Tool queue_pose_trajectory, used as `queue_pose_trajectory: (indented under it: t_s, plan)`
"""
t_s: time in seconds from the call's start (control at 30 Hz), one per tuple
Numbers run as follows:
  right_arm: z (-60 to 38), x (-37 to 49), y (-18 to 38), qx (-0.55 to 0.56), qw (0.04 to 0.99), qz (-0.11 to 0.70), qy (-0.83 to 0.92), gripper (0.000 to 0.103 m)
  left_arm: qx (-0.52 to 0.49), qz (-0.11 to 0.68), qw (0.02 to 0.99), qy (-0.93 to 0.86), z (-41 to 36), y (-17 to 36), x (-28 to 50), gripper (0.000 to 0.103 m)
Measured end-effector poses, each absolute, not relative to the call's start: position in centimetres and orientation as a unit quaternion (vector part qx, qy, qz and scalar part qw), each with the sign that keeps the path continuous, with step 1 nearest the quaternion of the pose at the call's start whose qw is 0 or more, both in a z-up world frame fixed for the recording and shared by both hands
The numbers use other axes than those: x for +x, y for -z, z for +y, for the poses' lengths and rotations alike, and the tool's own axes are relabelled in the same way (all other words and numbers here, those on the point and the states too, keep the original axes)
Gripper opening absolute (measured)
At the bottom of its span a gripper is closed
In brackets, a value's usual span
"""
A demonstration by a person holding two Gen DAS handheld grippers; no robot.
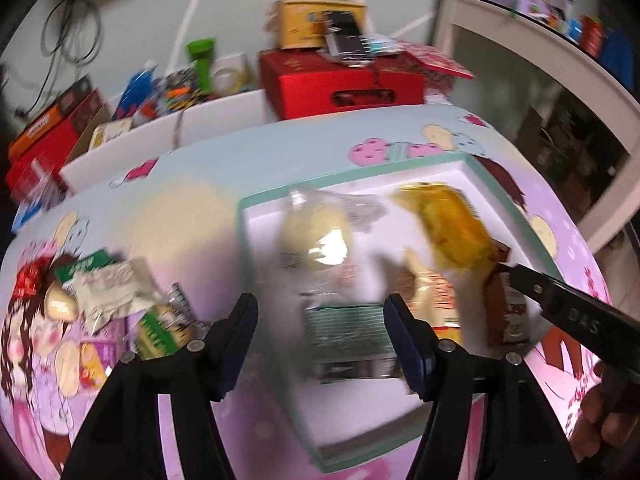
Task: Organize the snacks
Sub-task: 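Lower both bags onto the tray and open both tools, then move both open tools back over the snack pile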
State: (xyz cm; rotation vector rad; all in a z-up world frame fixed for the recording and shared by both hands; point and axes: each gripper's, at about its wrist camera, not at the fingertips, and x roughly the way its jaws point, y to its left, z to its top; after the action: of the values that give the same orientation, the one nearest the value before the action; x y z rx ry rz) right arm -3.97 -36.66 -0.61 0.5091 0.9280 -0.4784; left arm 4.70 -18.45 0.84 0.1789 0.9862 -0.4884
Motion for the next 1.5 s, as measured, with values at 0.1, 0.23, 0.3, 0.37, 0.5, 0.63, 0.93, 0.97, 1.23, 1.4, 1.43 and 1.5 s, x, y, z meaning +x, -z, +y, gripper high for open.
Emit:
queue_pose_trajectory:
  t_s: [0.1,0.23,0.3,0.37,0.5,0.63,0.93,0.97,1.23,1.4,1.43,1.5]
  plan:
    - [-36.4,-3.6,1.0,0.238,0.834,0.445,0.222,0.069,0.068,0.480,0.851,0.201,-17.0,-0.4,5.5,0.086]
    - [-36.0,-3.2,1.3,0.226,0.835,0.452,0.218,0.080,0.050,0.488,0.854,0.173,-15.3,0.2,6.3,0.087]
    - [-35.7,-3.0,1.5,0.220,0.835,0.454,0.218,0.089,0.040,0.490,0.856,0.158,-14.5,0.4,6.6,0.087]
    - [-35.5,-2.8,1.5,0.212,0.837,0.455,0.217,0.094,0.033,0.490,0.859,0.145,-13.7,0.6,6.7,0.090]
    - [-34.9,-2.5,1.5,0.195,0.842,0.455,0.214,0.103,0.029,0.484,0.864,0.135,-12.9,0.7,6.8,0.095]
    - [-34.3,-2.3,1.3,0.177,0.849,0.451,0.209,0.103,0.027,0.481,0.866,0.135,-12.6,0.7,6.9,0.095]
    - [-33.2,-2.1,0.6,0.160,0.867,0.429,0.199,0.103,0.027,0.477,0.867,0.140,-12.2,0.5,6.9,0.095]
    - [-33.1,-2.1,0.5,0.159,0.870,0.423,0.198,0.103,0.025,0.477,0.867,0.141,-12.1,0.5,6.9,0.095]
    - [-32.4,-1.7,0.1,0.164,0.879,0.409,0.183,0.103,0.022,0.477,0.867,0.146,-10.6,-0.1,7.0,0.095]
    - [-31.3,-1.3,0.0,0.167,0.882,0.407,0.167,0.103,0.019,0.477,0.866,0.146,-8.7,-0.6,7.3,0.095]
    - [-31.0,-1.2,0.0,0.168,0.882,0.407,0.165,0.103,0.018,0.477,0.867,0.143,-8.1,-0.7,7.5,0.095]
    - [-30.3,-0.9,0.0,0.165,0.883,0.409,0.159,0.103,0.013,0.474,0.871,0.125,-6.3,-0.9,7.7,0.095]
